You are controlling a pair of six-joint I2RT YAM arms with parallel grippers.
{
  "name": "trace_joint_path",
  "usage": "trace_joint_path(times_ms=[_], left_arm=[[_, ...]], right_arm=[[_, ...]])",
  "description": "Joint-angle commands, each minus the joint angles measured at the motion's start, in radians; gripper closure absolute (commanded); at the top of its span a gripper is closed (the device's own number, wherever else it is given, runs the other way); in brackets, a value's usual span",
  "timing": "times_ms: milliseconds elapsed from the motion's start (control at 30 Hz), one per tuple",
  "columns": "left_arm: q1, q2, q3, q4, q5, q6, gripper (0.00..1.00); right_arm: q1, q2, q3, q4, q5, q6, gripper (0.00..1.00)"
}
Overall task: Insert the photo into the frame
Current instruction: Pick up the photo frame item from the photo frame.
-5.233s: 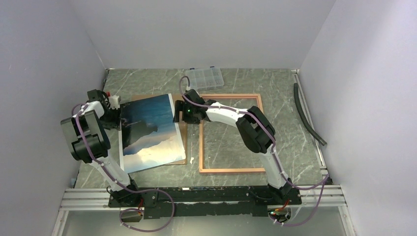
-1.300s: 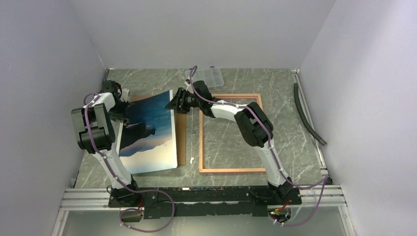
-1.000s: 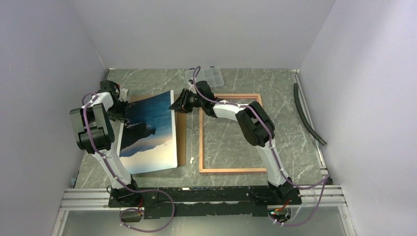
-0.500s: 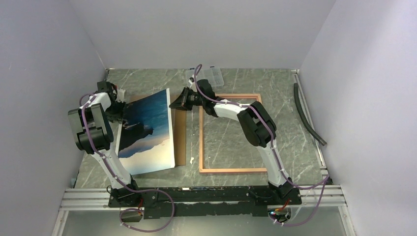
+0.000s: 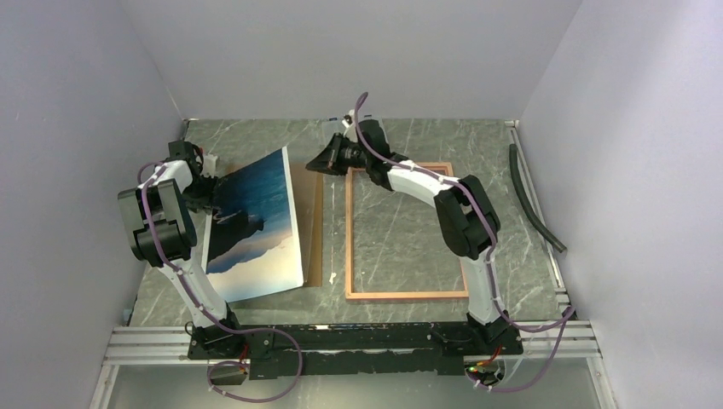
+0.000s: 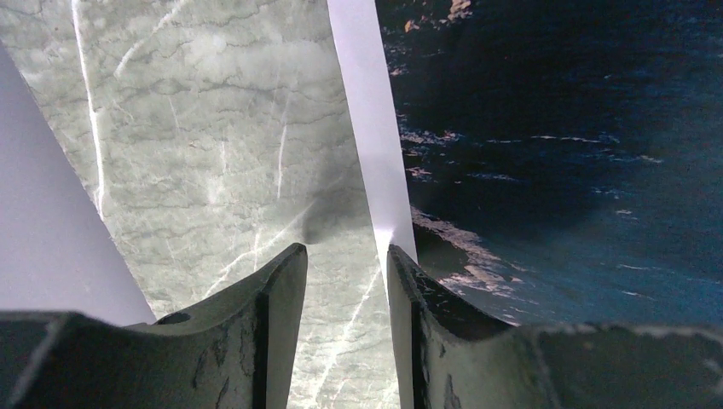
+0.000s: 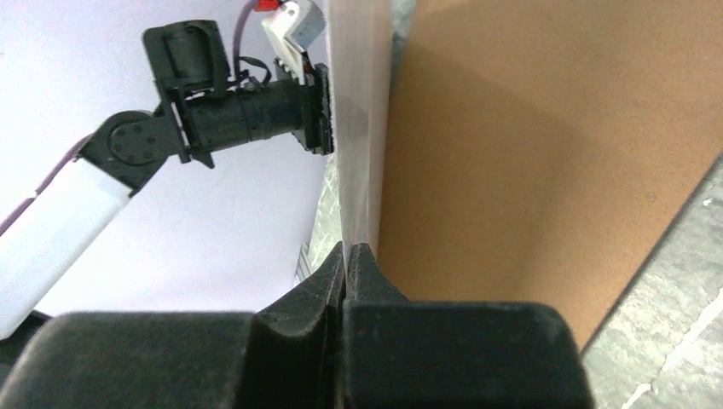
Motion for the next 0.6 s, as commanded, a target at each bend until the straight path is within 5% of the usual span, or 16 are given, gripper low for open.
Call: trace_joint_path(times_ms=[0, 267, 567], left_arm=[[-0.005, 0.007, 0.027, -0.029, 0.03, 0.004, 0.54], [-0.023, -0.005, 0.037, -0.047, 0.041, -0.001, 0.53], [-0.043, -0.018, 0.08, -0.08, 0.044, -0.018, 0.52]], right_arm=[[-0.016, -0.107, 0.043, -0.07, 0.015, -0.076, 1.0], [-0.07, -0.257, 0.238, -0.563, 0.164, -0.341, 1.0], [-0.153, -0.472, 0.302, -0.845, 0.321, -0.5, 1.0]])
